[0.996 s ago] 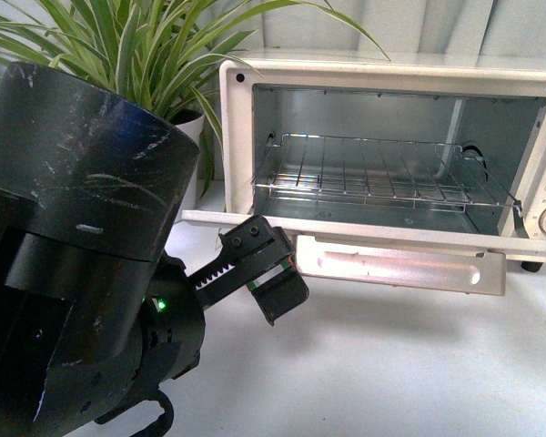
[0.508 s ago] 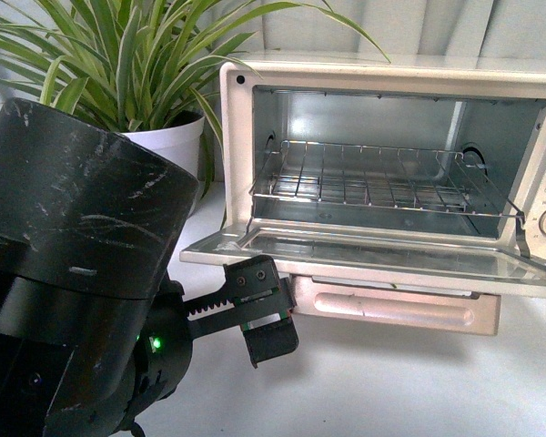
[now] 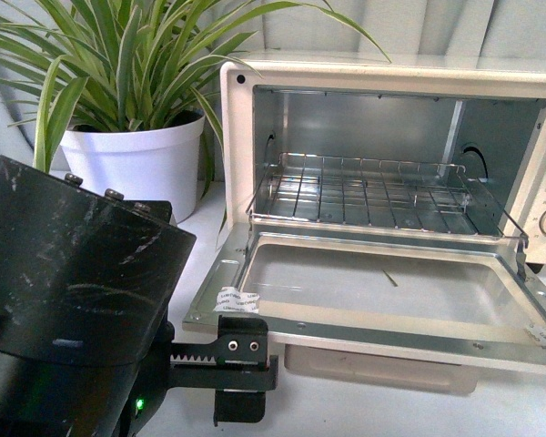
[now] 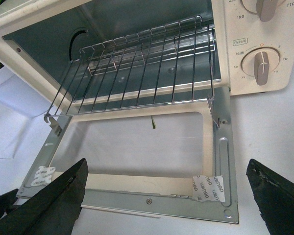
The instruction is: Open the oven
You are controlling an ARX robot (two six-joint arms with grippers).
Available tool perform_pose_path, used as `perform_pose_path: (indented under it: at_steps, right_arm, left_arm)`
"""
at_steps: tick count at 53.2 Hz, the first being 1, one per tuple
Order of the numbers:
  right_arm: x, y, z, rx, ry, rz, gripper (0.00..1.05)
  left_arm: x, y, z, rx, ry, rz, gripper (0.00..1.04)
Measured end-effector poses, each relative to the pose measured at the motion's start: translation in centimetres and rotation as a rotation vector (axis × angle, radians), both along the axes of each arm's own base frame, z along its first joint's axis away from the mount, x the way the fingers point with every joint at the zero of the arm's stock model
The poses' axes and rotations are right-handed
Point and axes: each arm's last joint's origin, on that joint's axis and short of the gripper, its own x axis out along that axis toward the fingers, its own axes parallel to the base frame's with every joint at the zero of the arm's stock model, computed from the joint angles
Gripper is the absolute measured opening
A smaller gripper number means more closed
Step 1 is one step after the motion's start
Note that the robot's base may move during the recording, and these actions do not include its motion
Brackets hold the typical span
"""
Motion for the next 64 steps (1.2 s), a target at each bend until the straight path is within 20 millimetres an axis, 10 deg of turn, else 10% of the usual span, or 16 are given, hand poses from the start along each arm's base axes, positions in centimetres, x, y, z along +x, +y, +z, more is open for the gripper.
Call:
perform_pose_path:
  at_steps: [28,64]
  right_arm:
    - [-1.3,-0.1,-0.3,-0.009,-0.008,0.050,0.95]
    - [-9.2,-1.2,-4.4,-0.043,-0.016,0.120,0.95]
  left_arm:
    - [-4.3,1.8,3.3,0.037,-0.136,-0.186,0.98]
    - [-14.5,7.7,6.3,0.019,-0.430,-0.224,0.98]
